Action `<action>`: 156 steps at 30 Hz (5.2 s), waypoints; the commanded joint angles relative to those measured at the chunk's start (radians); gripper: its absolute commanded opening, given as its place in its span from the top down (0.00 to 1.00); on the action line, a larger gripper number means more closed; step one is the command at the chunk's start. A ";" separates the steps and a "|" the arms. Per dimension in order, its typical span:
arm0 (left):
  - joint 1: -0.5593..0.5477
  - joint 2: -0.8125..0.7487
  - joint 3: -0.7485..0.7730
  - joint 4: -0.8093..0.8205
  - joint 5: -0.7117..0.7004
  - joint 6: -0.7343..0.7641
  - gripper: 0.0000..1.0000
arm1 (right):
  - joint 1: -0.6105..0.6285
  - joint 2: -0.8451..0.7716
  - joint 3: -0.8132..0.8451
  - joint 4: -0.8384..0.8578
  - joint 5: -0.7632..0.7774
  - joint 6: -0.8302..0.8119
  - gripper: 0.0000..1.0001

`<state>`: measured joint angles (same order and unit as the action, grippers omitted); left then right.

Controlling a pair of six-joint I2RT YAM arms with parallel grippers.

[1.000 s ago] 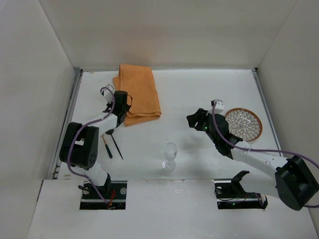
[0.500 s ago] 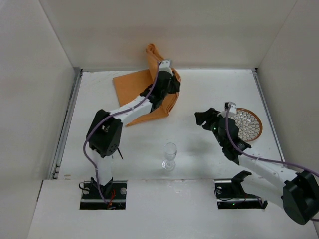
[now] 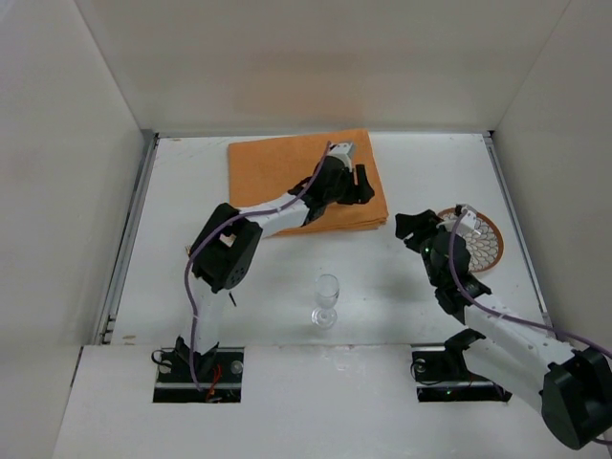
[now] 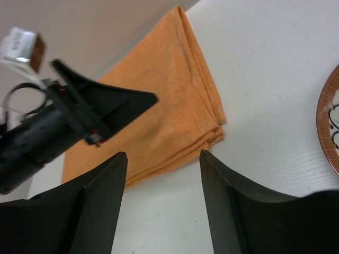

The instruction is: Set the dinner table for one person

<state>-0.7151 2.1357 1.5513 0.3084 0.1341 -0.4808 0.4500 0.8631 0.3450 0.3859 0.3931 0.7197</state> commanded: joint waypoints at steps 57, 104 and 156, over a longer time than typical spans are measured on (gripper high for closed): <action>0.484 -0.190 -0.284 0.004 -0.404 -0.160 0.43 | 0.054 0.194 0.083 0.105 -0.069 -0.066 0.40; 0.145 -1.060 -1.252 0.377 -0.384 -0.272 0.31 | -0.719 -0.142 -0.015 -0.601 0.012 0.161 0.31; 0.200 -1.077 -1.272 0.368 -0.436 -0.255 0.30 | -0.061 0.759 0.777 0.031 -0.226 0.236 0.96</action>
<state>-0.5213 1.0832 0.2790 0.6247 -0.2756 -0.7486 0.3779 1.5280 0.9527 0.1959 0.1749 0.9321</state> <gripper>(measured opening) 0.695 0.115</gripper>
